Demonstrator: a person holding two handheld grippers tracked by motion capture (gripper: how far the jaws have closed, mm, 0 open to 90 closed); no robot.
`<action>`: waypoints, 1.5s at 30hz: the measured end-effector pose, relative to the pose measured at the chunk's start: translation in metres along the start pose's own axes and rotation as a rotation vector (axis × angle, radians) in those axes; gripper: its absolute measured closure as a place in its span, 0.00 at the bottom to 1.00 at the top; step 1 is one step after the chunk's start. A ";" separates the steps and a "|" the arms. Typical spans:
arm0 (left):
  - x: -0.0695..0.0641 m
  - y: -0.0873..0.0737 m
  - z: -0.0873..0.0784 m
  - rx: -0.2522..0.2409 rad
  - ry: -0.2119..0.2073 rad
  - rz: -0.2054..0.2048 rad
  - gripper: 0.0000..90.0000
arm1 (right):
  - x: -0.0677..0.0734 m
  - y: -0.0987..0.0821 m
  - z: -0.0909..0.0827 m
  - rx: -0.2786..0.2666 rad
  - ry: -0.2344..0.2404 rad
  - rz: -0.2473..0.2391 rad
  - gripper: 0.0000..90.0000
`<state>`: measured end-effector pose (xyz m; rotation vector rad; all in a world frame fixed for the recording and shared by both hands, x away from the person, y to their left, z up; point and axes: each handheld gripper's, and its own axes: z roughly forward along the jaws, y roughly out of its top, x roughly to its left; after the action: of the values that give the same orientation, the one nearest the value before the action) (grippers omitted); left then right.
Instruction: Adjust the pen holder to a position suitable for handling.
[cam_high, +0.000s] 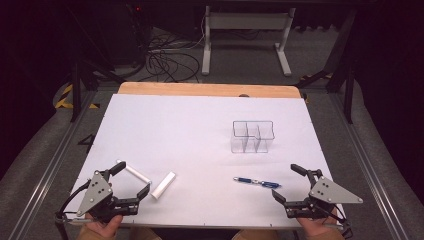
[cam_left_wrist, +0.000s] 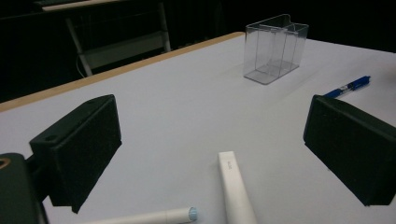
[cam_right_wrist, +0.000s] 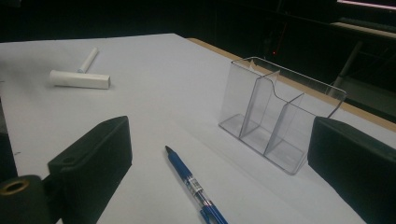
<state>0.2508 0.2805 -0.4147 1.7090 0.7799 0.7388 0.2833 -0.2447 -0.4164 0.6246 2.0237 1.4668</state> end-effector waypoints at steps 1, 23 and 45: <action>0.000 0.000 0.000 0.002 0.001 0.001 0.05 | 0.001 0.000 0.001 0.003 0.003 -0.003 0.09; -0.005 0.001 0.001 0.007 0.005 0.014 0.06 | 0.001 0.004 0.006 0.036 0.015 -0.019 0.13; -0.004 0.001 0.000 0.005 0.004 0.008 0.06 | -0.013 0.030 0.020 0.060 0.032 -0.023 0.13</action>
<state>0.2487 0.2773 -0.4140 1.7167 0.7786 0.7467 0.3076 -0.2306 -0.3900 0.6046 2.0989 1.4161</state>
